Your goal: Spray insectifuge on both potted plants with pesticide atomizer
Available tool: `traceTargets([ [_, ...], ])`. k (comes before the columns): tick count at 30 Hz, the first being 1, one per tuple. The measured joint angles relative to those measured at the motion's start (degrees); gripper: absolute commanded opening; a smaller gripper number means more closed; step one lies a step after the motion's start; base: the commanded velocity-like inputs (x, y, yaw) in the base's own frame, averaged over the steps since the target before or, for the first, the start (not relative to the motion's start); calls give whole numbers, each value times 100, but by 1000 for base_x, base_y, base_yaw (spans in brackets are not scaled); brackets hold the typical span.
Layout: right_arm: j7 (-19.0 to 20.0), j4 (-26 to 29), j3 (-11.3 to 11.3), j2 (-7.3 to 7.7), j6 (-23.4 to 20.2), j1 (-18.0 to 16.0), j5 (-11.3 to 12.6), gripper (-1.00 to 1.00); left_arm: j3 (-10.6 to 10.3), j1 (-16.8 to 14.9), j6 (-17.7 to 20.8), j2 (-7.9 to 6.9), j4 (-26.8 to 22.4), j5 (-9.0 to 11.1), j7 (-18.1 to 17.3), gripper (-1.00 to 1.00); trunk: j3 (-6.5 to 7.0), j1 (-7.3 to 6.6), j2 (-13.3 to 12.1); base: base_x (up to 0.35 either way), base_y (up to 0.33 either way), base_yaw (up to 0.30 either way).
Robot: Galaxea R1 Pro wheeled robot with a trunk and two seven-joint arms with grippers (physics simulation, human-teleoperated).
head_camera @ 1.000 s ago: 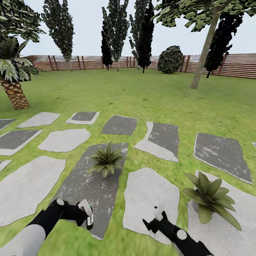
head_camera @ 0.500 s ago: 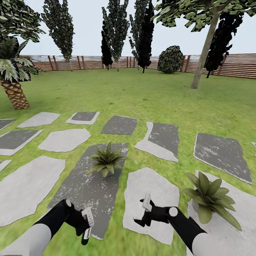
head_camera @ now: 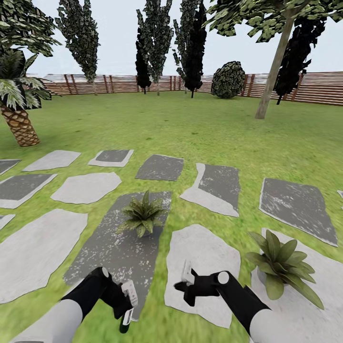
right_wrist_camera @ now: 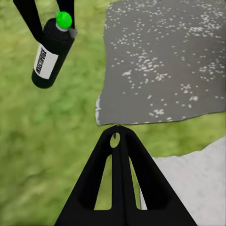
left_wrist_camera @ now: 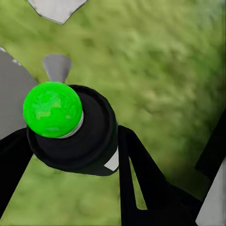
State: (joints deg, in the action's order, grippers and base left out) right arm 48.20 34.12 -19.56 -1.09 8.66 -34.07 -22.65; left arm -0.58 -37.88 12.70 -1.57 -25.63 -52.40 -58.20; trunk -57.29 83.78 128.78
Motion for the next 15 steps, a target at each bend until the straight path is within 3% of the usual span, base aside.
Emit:
traceTargets([
  [15, 13, 30, 0, -20, -19, 0, 5, -100, 41, 0, -73, 532, -1, 102, 37, -100, 0, 0, 0, 0, 0, 0],
])
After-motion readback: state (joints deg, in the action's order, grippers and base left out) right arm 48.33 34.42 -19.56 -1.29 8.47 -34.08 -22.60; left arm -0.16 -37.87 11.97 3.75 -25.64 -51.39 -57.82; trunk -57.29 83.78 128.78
